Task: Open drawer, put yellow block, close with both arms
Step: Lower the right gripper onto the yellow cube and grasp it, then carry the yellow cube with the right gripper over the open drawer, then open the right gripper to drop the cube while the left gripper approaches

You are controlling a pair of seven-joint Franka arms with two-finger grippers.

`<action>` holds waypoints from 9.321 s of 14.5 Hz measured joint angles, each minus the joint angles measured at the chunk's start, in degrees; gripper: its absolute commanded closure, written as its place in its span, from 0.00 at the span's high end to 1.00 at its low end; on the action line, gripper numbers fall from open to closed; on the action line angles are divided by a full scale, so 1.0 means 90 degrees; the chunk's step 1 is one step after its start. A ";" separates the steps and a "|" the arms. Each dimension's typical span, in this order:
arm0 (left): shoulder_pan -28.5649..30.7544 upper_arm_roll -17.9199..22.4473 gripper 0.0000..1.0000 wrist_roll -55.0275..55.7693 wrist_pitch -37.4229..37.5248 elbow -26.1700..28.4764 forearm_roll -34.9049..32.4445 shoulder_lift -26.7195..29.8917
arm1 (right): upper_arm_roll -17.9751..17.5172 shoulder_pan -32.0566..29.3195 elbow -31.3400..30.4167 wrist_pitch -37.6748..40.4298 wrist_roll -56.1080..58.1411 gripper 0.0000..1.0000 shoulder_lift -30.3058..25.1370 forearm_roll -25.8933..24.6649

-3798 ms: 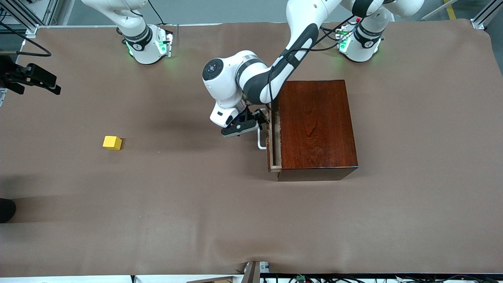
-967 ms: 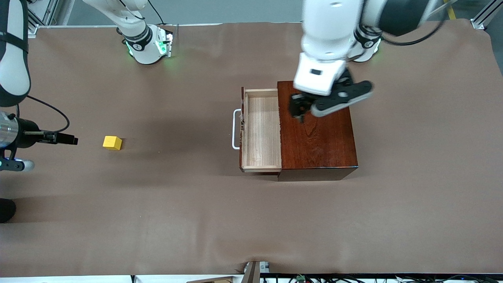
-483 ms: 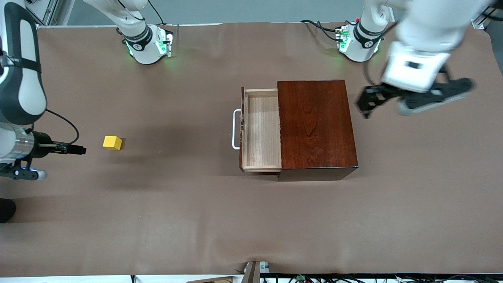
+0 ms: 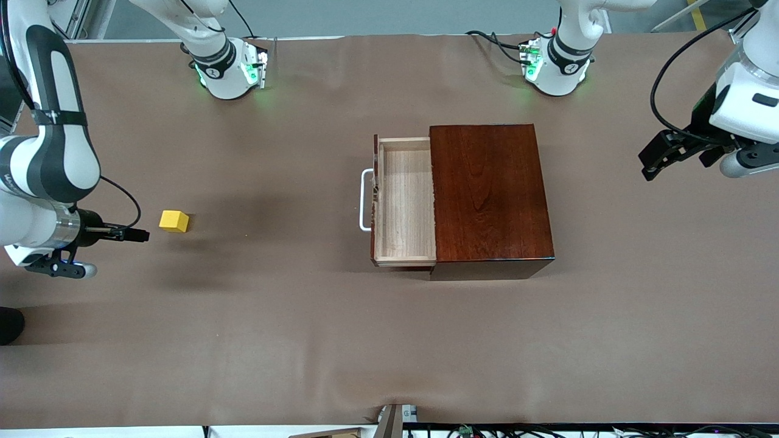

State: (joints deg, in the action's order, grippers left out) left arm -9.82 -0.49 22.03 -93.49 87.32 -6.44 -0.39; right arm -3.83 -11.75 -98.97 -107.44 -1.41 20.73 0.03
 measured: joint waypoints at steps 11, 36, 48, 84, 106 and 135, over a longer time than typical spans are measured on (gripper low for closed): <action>0.0662 0.0009 1.00 -0.0786 -0.0211 0.0249 0.0076 0.0192 | 0.0005 -0.0150 -0.1642 -0.2023 0.0368 1.00 0.0000 -0.0116; 0.0613 -0.0146 1.00 -0.1306 0.0350 0.0231 0.0540 0.0267 | 0.0001 -0.0479 -0.3093 -0.3726 0.1091 0.71 0.0001 -0.0125; 0.0599 -0.0157 1.00 -0.1316 0.0389 0.0231 0.0540 0.0167 | -0.0097 -0.0476 -0.3049 -0.3239 0.0619 0.00 -0.0086 -0.0113; 0.0640 -0.0095 1.00 -0.1316 0.0604 0.0316 0.0540 0.0269 | -0.0478 0.4367 -0.0371 -0.0306 -0.9691 0.00 -0.1126 0.0750; 0.0634 -0.0137 1.00 -0.1316 0.0603 0.0377 0.0540 0.0285 | -0.0449 0.5666 0.1527 -0.0952 -1.3332 0.00 0.1166 0.0750; -0.0708 -0.1402 1.00 0.1031 0.0440 -0.0277 0.0545 -0.1336 | -0.0318 0.4776 0.3180 0.0242 -1.2127 1.00 0.1344 0.0630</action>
State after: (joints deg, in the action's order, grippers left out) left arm -16.19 -13.11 31.31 -89.53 84.82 -1.53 -12.41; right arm -6.70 31.23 -70.35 -105.26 -110.56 32.83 5.70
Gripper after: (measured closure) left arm 0.000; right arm 0.000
